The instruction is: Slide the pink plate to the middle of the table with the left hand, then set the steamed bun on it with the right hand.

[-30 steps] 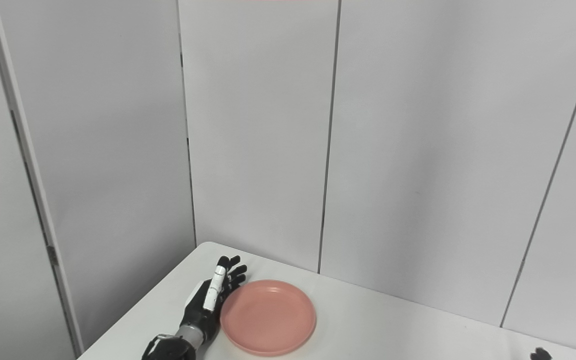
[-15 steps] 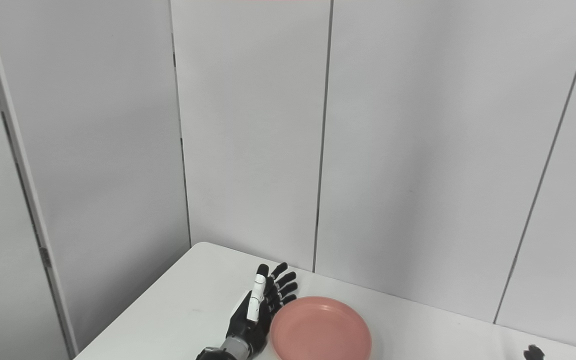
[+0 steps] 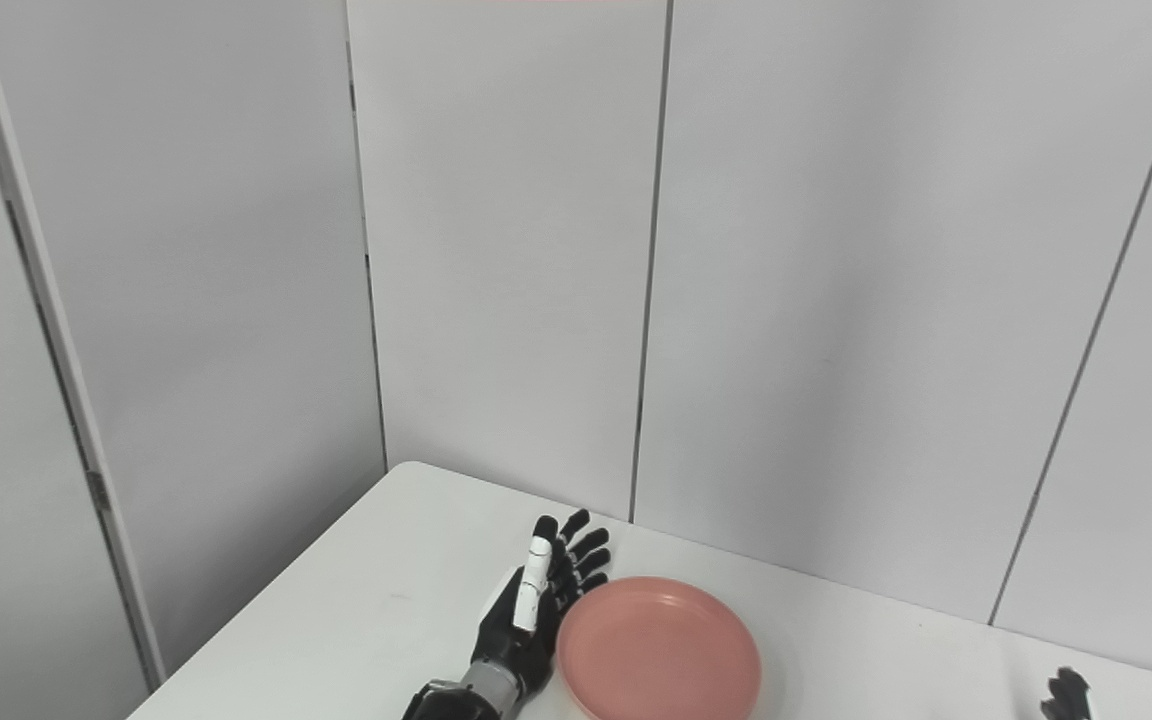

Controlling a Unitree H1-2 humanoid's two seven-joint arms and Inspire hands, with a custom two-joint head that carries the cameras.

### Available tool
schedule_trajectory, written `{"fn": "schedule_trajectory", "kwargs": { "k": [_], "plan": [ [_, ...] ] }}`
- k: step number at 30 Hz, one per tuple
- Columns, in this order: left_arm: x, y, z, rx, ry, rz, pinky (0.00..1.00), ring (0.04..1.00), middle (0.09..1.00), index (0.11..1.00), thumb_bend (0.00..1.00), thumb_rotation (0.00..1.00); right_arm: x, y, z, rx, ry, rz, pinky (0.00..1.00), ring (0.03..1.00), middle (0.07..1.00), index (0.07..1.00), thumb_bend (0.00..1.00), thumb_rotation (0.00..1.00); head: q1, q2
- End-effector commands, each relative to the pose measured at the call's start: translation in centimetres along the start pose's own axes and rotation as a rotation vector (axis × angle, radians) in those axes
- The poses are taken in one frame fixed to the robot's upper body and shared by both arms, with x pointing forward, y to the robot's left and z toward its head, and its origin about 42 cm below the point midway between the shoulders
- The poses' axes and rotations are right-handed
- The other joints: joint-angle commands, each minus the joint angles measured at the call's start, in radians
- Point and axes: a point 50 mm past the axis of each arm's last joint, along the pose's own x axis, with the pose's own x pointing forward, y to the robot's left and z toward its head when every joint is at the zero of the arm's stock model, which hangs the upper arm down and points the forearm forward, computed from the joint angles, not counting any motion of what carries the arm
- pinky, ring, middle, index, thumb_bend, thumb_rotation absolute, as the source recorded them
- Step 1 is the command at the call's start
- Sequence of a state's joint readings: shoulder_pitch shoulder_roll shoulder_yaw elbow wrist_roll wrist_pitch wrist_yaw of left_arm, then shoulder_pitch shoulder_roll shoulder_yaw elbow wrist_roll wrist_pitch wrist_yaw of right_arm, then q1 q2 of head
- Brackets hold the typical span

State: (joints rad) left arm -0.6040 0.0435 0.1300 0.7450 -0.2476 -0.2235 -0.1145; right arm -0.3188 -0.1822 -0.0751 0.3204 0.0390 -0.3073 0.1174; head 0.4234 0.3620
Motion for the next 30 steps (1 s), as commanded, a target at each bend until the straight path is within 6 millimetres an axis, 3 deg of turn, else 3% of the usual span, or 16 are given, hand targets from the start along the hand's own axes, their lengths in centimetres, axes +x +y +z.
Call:
{"fn": "schedule_trajectory", "kwargs": {
  "k": [1,3,5,12,19,30],
  "plan": [
    [-0.9,-0.3,-1.3,0.010,0.048,-0.020,0.96,0.956,0.948,0.959,0.84,1.00,-2.4,0.8,-1.7,0.019,0.077,-0.006,0.98,0.991,0.989,0.981,0.25,0.72,-0.022,0.009],
    [-1.2,-0.6,-1.4,0.015,0.050,-0.038,0.96,0.963,0.951,0.962,0.83,1.00,-2.5,0.9,-1.4,-0.016,0.082,0.002,1.00,0.971,0.975,0.973,0.32,0.84,-0.040,0.016],
    [-1.5,-0.9,-1.5,0.017,0.050,-0.055,0.98,0.970,0.958,0.967,0.81,1.00,-2.6,1.0,-1.1,-0.028,0.087,0.001,1.00,0.966,0.973,0.972,0.36,0.88,-0.057,0.022],
    [-2.3,-1.4,-1.4,0.038,0.046,-0.077,1.00,0.998,0.981,0.987,0.79,1.00,-2.7,1.6,-0.7,-0.019,0.081,-0.020,0.97,0.955,0.965,0.967,0.36,0.81,-0.125,0.056],
    [-2.9,-1.4,-1.1,0.071,0.043,-0.104,1.00,1.000,0.993,1.000,0.78,1.00,-2.7,2.3,-0.8,0.007,0.081,-0.010,0.99,0.967,0.969,0.967,0.46,0.81,-0.246,0.117],
    [-3.8,-0.6,-0.1,0.104,0.053,-0.149,0.99,0.982,0.972,0.980,0.80,1.00,-2.5,3.8,0.2,-0.053,0.075,0.001,0.92,0.935,0.950,0.957,0.51,0.84,-0.354,0.161]
  ]
}}
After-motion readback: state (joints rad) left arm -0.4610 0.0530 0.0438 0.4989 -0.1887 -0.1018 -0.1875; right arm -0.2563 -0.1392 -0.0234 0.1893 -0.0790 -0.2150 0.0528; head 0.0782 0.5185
